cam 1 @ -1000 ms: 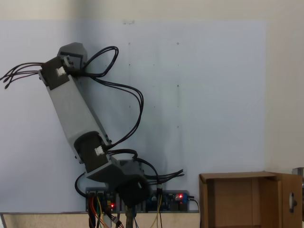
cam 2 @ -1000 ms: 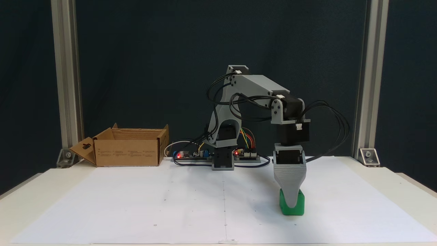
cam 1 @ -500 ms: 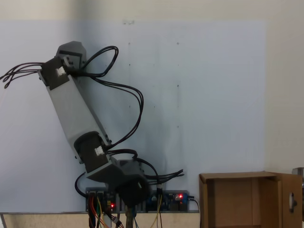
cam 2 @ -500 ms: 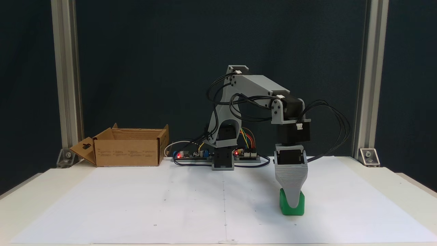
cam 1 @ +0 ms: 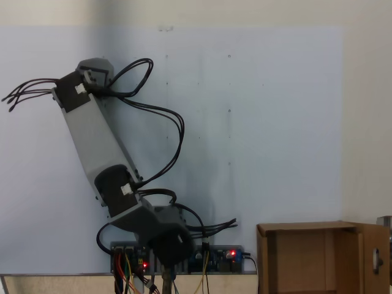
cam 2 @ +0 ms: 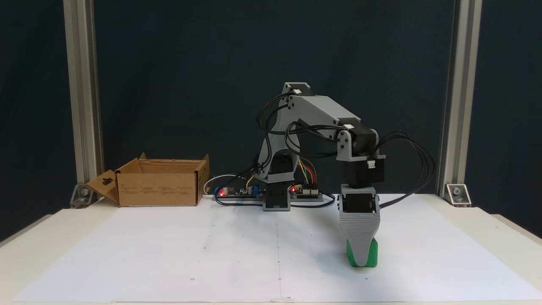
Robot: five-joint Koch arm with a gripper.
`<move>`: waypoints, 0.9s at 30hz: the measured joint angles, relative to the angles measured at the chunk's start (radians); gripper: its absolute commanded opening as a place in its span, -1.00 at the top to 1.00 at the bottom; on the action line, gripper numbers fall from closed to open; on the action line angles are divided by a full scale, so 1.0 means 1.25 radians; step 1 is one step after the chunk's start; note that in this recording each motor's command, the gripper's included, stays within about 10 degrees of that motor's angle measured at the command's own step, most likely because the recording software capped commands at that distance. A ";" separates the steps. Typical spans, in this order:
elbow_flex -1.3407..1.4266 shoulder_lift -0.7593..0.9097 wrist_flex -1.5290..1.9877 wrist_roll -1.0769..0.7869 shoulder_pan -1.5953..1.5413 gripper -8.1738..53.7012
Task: Grasp a green dice and put it in the bin.
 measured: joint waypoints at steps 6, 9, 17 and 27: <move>0.000 -0.007 0.002 0.000 0.002 0.11; 0.000 -0.007 0.012 0.000 0.006 0.36; 0.000 -0.005 0.060 -0.001 0.023 0.36; -0.047 0.322 0.121 -0.001 0.053 0.36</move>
